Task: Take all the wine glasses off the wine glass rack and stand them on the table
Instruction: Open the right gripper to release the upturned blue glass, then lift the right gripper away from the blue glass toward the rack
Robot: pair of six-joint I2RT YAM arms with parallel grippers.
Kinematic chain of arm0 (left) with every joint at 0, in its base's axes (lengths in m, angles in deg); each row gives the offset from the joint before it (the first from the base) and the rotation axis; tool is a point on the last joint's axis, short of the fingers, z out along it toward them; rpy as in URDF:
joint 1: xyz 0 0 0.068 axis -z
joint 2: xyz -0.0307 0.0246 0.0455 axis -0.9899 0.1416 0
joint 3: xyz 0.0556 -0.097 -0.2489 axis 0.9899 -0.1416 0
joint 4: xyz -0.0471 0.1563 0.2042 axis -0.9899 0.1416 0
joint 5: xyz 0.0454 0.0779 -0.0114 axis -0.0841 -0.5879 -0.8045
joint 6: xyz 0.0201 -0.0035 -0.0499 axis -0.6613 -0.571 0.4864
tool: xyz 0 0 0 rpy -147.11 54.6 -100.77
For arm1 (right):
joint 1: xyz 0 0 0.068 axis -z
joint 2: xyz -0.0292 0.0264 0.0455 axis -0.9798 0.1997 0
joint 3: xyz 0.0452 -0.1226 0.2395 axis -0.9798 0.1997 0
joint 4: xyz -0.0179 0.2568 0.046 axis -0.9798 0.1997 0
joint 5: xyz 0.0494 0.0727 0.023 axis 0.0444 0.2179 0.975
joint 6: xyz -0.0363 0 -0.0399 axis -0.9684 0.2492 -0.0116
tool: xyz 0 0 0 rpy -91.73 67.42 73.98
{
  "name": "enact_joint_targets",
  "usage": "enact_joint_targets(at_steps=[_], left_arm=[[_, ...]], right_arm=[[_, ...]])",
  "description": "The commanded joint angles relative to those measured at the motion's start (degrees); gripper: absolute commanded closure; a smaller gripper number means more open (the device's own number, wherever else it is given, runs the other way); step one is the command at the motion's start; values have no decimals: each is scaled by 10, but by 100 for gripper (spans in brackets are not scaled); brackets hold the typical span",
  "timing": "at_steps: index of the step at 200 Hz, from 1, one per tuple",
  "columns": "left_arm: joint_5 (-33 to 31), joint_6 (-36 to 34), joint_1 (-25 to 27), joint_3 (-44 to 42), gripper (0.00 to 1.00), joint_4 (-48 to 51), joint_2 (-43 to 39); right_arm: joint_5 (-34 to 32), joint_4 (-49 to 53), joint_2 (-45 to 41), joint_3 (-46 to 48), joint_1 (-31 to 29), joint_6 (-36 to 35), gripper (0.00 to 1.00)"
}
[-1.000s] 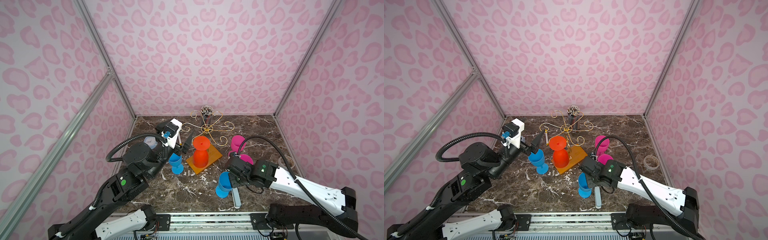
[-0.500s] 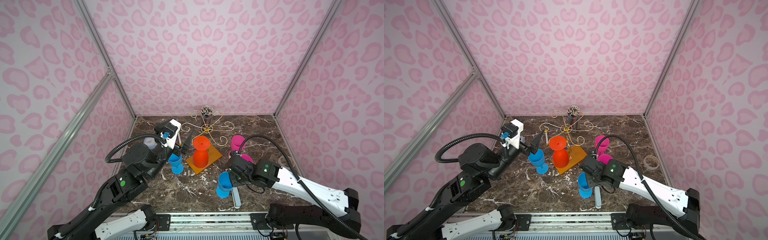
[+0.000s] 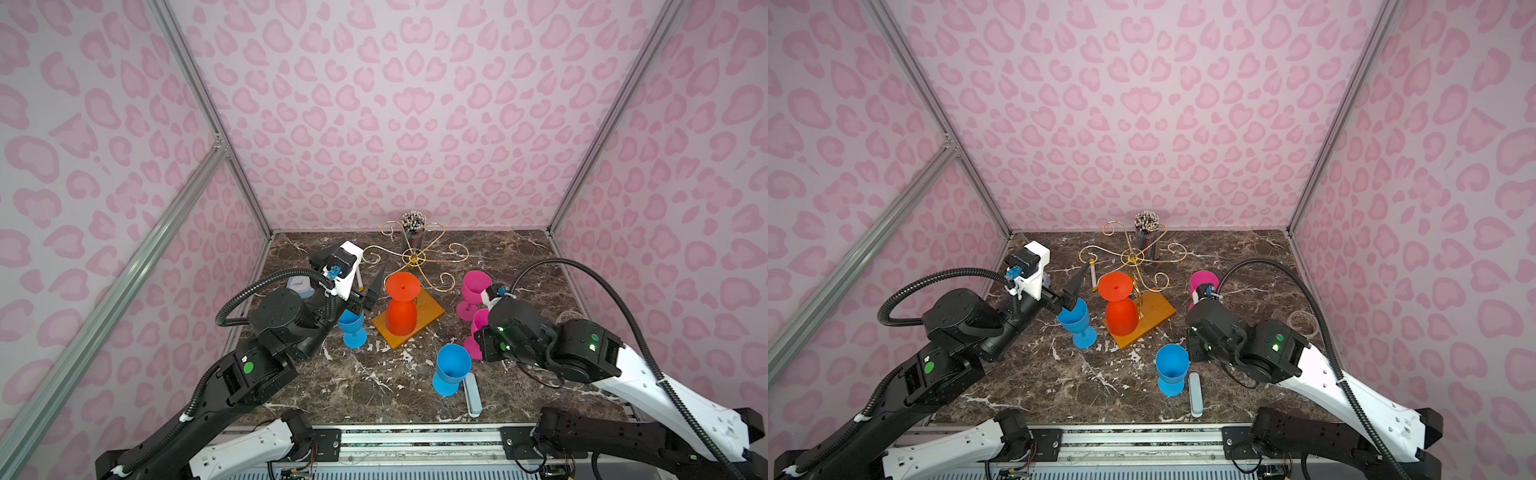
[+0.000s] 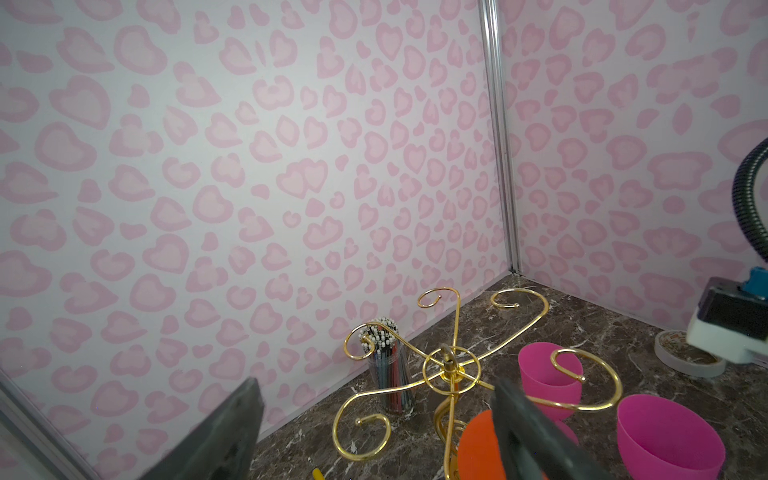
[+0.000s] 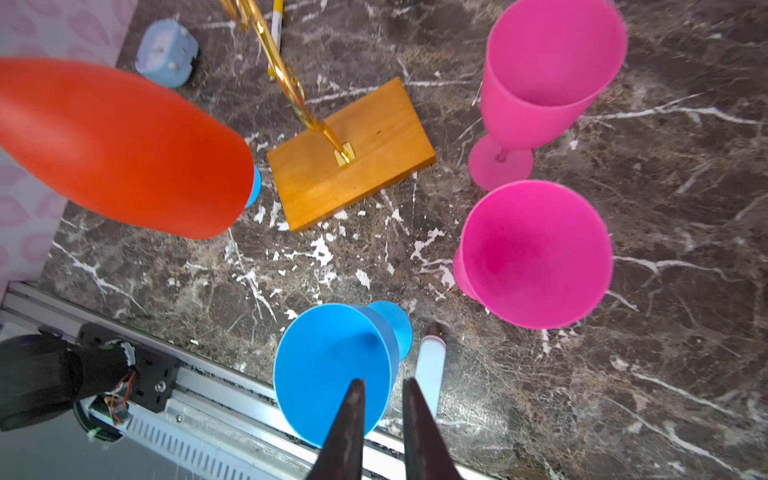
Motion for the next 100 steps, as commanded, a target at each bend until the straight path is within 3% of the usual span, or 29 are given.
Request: enact_joint_targets(at_steps=[1,35,75,100], left_arm=[[-10,2,-1,-7,13,-18,-6],[-18,7,-4,-9,13,-18,-5],[-28,26,-9,-24,12,-21,-9],[-32,78,-36,-17,10,-14,-12]], right_arm=[[-24,11,-18,-20,14,-6,81],[-34,-8,-41,-77,45,-34,83],[55,-72,16,-163,57,-87,83],[114,-108,65,-190,56,-101,83]])
